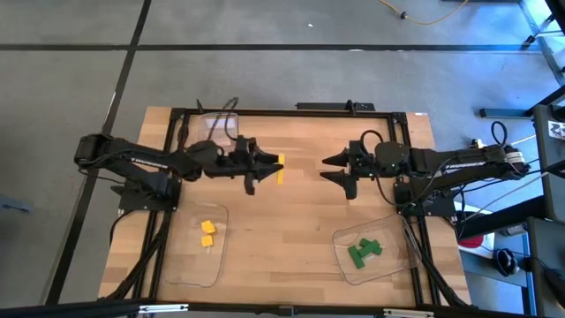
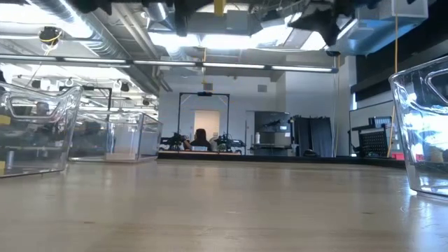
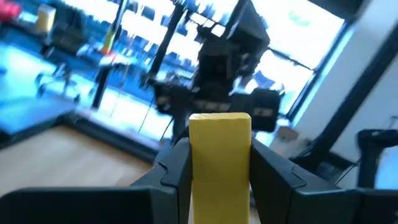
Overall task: Sort & place blocks by color
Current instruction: Put the bottom yellow block into the bottom left transparent bin
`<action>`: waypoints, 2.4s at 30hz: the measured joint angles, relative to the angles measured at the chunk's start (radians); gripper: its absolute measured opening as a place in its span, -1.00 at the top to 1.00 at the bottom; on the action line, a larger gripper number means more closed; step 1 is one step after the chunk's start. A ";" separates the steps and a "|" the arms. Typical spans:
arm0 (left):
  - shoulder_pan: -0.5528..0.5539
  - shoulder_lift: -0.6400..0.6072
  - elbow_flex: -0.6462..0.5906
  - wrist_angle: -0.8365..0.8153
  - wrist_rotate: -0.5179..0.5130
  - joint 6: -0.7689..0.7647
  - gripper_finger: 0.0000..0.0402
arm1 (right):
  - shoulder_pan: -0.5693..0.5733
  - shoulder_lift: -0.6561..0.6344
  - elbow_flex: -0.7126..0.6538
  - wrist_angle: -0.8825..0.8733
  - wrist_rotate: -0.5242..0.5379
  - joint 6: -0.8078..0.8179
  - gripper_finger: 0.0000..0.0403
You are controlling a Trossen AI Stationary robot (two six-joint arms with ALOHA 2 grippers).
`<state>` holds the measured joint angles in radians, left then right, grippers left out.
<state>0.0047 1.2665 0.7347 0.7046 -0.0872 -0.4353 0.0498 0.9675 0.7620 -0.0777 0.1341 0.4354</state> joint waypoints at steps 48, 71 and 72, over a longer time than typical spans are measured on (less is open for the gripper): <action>-0.561 0.046 0.475 -1.452 0.025 -0.042 0.44 | 0.000 0.091 0.000 0.112 -0.034 -0.049 -0.25; -0.835 0.340 0.219 -1.382 0.152 -0.057 0.44 | 0.000 0.092 0.000 0.107 -0.031 -0.048 -0.25; -0.835 0.355 0.219 -1.382 0.155 -0.052 0.44 | 0.000 0.091 0.000 0.107 -0.031 -0.048 -0.25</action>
<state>-0.8307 1.6215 0.9535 -0.6777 0.0681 -0.4870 0.0502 1.0588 0.7624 0.0296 0.1036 0.3874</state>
